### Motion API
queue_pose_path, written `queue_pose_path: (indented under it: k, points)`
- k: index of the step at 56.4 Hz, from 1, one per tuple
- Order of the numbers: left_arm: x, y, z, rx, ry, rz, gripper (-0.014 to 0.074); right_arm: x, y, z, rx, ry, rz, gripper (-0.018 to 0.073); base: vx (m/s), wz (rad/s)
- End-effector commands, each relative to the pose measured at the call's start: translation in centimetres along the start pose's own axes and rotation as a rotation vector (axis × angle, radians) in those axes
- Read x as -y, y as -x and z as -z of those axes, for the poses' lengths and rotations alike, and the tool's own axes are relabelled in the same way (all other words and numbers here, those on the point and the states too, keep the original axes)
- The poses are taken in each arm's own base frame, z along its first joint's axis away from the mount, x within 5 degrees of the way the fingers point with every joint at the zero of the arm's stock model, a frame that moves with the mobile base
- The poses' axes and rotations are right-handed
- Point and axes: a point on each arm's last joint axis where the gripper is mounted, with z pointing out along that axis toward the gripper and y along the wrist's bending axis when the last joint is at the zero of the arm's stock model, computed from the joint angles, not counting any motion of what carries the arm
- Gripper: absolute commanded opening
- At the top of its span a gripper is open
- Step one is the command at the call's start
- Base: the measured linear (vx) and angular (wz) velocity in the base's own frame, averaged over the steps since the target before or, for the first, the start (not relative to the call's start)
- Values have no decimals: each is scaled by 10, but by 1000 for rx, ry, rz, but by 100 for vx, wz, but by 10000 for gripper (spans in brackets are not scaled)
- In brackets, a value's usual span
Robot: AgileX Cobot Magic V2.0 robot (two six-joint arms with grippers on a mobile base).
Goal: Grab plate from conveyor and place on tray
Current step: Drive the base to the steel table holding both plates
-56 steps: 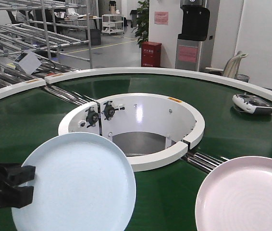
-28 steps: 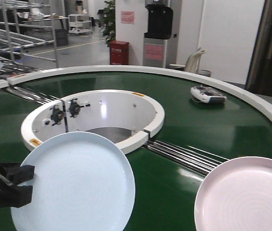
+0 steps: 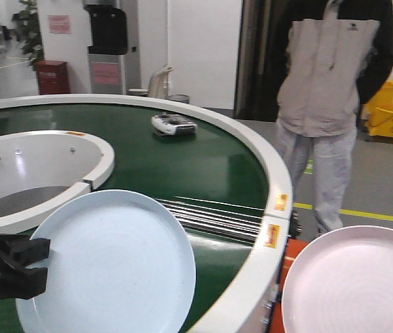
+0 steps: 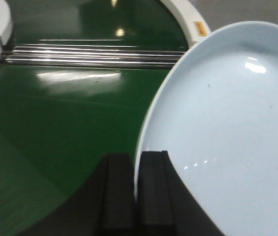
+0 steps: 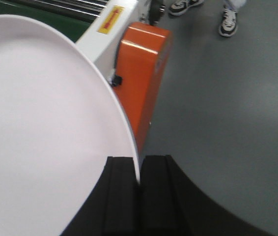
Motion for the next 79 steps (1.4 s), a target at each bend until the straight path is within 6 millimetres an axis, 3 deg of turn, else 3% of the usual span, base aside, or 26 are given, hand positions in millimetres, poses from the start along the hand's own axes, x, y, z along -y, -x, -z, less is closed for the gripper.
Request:
queue_pose_path:
  k: [1,48,79]
  points:
    - [3,18,11,133,-17,13,4,1,13,8,107,-2,-1,-12,-18,-68]
    - [3,18,11,133,-17,13,4,1,12,8,104,-2,-1,-12,-13,-62]
    - [3,18,11,133,-17,13,4,1,12,8,100,-2,-1,-12,7,-58]
